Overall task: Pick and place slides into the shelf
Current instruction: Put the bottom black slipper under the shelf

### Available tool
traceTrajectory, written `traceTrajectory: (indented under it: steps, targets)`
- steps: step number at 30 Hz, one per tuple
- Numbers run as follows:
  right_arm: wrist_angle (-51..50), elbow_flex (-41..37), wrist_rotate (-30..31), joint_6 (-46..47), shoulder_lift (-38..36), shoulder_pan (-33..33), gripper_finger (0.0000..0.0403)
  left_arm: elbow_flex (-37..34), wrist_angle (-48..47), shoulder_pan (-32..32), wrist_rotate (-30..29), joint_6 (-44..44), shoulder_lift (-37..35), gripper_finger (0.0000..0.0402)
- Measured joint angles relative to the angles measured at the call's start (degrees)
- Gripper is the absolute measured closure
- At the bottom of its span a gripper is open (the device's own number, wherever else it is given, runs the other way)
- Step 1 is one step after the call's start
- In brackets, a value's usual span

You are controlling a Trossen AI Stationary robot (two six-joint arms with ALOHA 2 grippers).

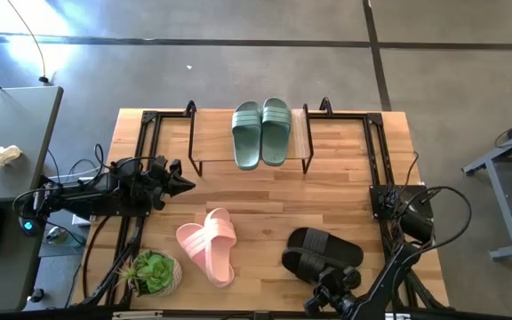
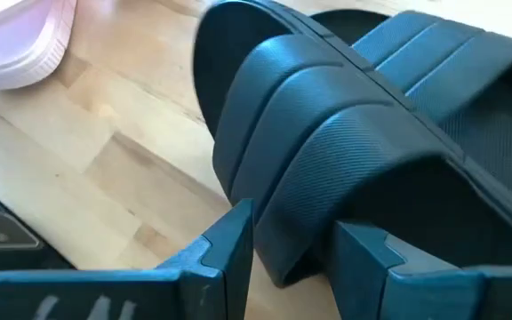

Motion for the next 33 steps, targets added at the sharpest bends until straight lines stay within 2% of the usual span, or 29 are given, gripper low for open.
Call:
traceTrajectory:
  steps: [6, 14, 20, 24, 30, 33]
  targets:
    - [-0.3, 0.0, 1.0, -1.5, 0.0, -1.4, 0.0295, 0.0, 0.0, 0.0, 0.0, 0.0, 0.0, 0.0399]
    - [-0.2, 0.0, 3.0, -2.0, 0.0, -1.9, 0.0392, 0.0, 0.0, 0.0, -0.1, 0.0, 0.0, 0.0399]
    - [-0.4, 0.0, 5.2, -2.4, 0.0, -1.9, 0.0400, 0.0, 0.0, 0.0, 0.6, 0.5, 0.0, 0.0399]
    - [-1.9, 1.7, 7.7, -2.6, -0.1, -1.8, 0.0401, 0.0, 2.4, 0.0, 4.7, 3.5, 0.0, 0.0399]
    - [-12.1, 11.0, 13.6, -4.5, -0.3, -2.1, 0.0402, 0.0, 14.1, 0.0, 14.9, 12.0, 0.0, 0.0399]
    - [-11.2, 14.8, 18.3, -12.7, -1.5, -2.9, 0.0402, 0.0, 20.1, 0.0, 17.2, 16.7, 0.0, 0.0399]
